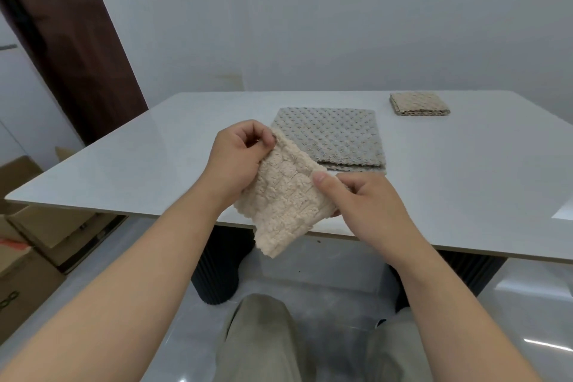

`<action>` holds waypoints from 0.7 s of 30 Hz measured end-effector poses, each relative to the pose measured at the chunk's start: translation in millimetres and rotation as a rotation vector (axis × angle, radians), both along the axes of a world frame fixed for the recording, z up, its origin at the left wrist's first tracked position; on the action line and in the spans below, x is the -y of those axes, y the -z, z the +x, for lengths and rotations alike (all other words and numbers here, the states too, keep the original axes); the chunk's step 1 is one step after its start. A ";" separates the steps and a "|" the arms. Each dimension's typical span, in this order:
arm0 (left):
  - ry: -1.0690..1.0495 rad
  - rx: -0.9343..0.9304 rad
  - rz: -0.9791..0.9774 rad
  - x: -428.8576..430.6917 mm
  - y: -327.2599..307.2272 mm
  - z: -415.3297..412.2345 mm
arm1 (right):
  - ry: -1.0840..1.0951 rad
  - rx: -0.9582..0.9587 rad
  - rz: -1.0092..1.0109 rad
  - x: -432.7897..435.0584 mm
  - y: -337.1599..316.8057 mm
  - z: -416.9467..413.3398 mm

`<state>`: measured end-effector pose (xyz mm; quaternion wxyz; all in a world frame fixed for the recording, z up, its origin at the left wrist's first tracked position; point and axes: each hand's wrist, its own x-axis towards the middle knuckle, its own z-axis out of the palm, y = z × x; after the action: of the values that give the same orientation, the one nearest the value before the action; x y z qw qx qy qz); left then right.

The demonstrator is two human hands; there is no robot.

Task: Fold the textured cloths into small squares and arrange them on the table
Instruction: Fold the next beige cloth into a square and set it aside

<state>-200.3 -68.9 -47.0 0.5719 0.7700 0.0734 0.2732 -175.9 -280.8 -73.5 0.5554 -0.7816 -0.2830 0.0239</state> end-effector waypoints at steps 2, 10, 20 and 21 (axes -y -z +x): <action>0.006 -0.028 0.040 6.1 -1.5 -1.6 | 0.059 -0.059 0.091 -1.7 4.1 3.4; 0.211 -0.100 0.084 7.1 -5.7 -12.4 | 0.213 -0.139 0.280 2.6 15.1 19.8; 0.267 -0.159 0.023 7.8 2.0 -9.8 | 0.124 -0.344 0.458 10.6 15.4 33.2; 0.262 -0.172 0.026 8.4 3.0 -9.4 | 0.121 -0.348 0.457 10.9 15.2 34.2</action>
<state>-209.7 -77.3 -50.0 0.5841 0.8010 0.0173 0.1301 -141.7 -291.8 -88.7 0.7577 -0.6358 -0.1344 0.0602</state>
